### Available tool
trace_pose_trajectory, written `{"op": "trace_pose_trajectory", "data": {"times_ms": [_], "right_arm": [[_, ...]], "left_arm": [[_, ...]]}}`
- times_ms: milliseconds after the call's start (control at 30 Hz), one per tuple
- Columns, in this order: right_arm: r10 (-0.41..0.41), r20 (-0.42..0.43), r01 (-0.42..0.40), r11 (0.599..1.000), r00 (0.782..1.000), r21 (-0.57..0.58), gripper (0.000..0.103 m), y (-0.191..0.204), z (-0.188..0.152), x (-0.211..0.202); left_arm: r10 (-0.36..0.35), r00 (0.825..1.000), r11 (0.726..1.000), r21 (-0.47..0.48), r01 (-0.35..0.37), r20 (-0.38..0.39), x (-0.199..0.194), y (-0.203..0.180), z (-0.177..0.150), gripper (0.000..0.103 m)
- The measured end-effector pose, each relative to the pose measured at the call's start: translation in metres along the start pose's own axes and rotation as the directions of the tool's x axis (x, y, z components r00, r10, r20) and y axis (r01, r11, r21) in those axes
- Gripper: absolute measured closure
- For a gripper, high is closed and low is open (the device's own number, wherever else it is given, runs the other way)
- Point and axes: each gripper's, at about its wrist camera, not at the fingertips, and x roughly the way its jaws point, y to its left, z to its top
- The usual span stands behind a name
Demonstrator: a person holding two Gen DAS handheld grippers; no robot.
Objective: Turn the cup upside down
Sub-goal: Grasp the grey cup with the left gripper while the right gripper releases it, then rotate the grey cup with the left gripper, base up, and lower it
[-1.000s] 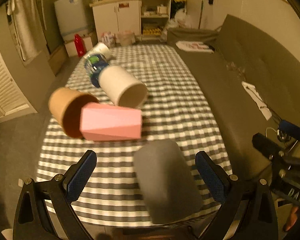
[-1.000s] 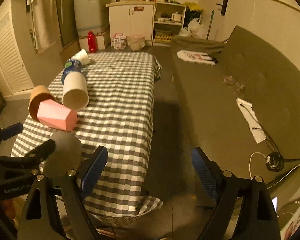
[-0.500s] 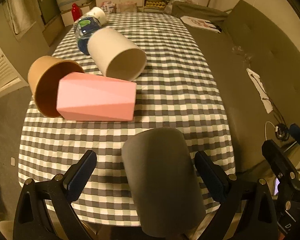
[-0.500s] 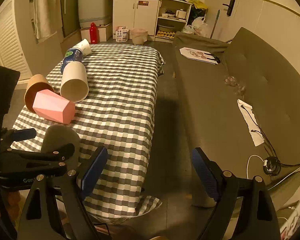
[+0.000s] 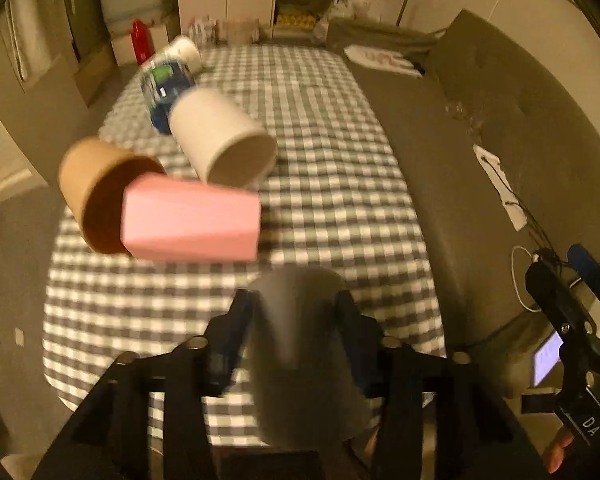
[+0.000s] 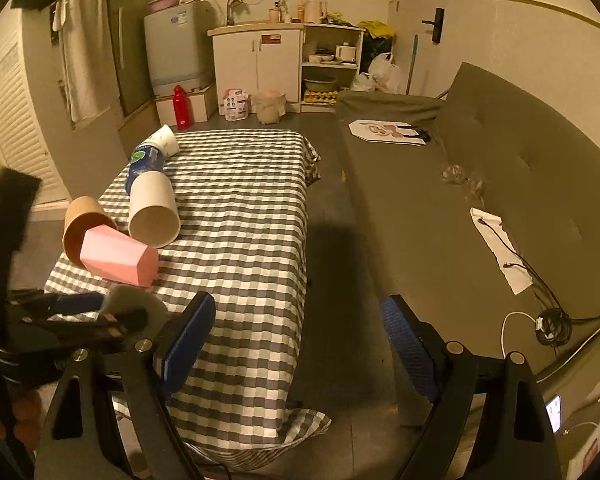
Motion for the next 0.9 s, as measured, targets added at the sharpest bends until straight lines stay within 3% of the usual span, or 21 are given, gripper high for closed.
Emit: {"op": "trace_pose_trajectory", "data": {"times_ms": [200,333,533,600,767,900], "right_arm": [[-0.006,0.008,0.006,1.000,1.000,-0.001,0.017,0.001,0.000,-0.002],[-0.007,0.008,0.007,1.000,1.000,-0.003,0.017,0.002,0.000,-0.002],[-0.003,0.010,0.003,1.000,1.000,-0.004,0.017,0.003,-0.001,-0.002],[-0.004,0.010,0.004,1.000,1.000,-0.003,0.017,0.003,-0.001,-0.003],[-0.004,0.010,0.004,1.000,1.000,0.006,0.017,-0.001,-0.001,-0.004],[-0.007,0.015,0.007,1.000,1.000,0.014,0.017,-0.004,-0.002,-0.006]], "left_arm": [[-0.043,0.999,0.999,-0.002,0.043,-0.011,0.004,0.004,-0.006,0.056],[-0.024,0.996,1.000,-0.018,0.023,-0.082,0.015,0.003,-0.007,0.030],[-0.118,0.978,0.992,-0.071,0.107,-0.173,0.037,0.005,-0.004,0.029],[-0.115,0.974,0.993,-0.059,0.106,-0.196,0.042,0.000,-0.004,0.029],[-0.096,0.978,0.995,0.001,0.098,-0.186,0.040,-0.009,-0.002,0.030],[-0.082,0.995,0.997,-0.001,0.082,-0.061,0.023,-0.003,0.000,0.030]]}}
